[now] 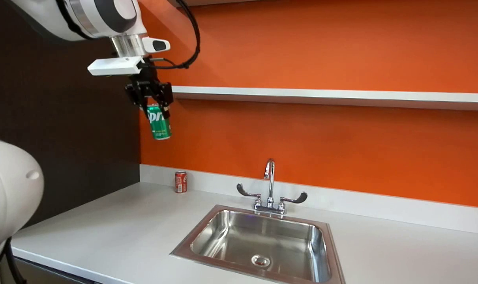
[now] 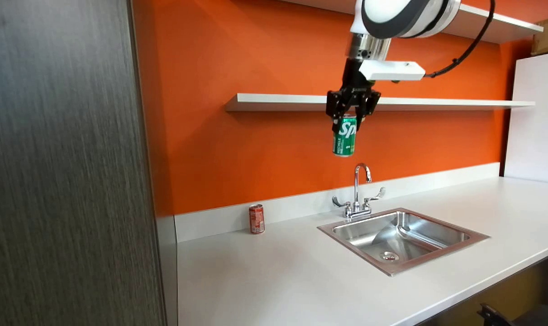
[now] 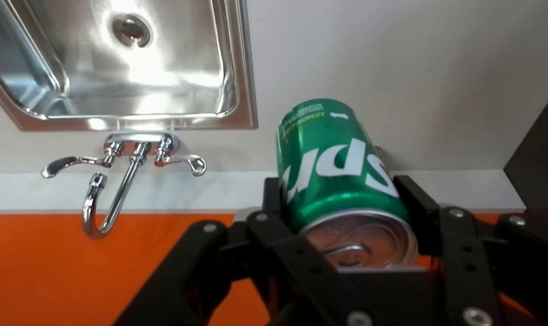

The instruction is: Put the Sprite can on the left side of the shelf

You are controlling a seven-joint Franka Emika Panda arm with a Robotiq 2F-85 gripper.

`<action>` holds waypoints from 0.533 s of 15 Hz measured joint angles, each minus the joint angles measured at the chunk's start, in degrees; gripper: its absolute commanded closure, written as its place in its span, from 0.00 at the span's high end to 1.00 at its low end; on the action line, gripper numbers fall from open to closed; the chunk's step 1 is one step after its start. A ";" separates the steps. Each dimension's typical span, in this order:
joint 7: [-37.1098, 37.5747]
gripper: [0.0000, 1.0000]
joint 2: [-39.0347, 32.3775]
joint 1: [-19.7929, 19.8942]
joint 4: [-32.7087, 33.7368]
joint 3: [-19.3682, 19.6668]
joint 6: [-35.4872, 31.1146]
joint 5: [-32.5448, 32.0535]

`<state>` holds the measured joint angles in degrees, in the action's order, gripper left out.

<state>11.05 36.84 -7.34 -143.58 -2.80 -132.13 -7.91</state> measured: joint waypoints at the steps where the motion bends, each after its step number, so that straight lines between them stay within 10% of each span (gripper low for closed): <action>1: -0.27 0.38 0.73 0.02 1.19 -0.19 0.49 0.00; 8: -1.18 0.38 2.26 0.43 11.61 -1.32 3.33 0.00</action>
<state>9.87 39.10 -6.92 -131.97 -4.12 -128.80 -7.91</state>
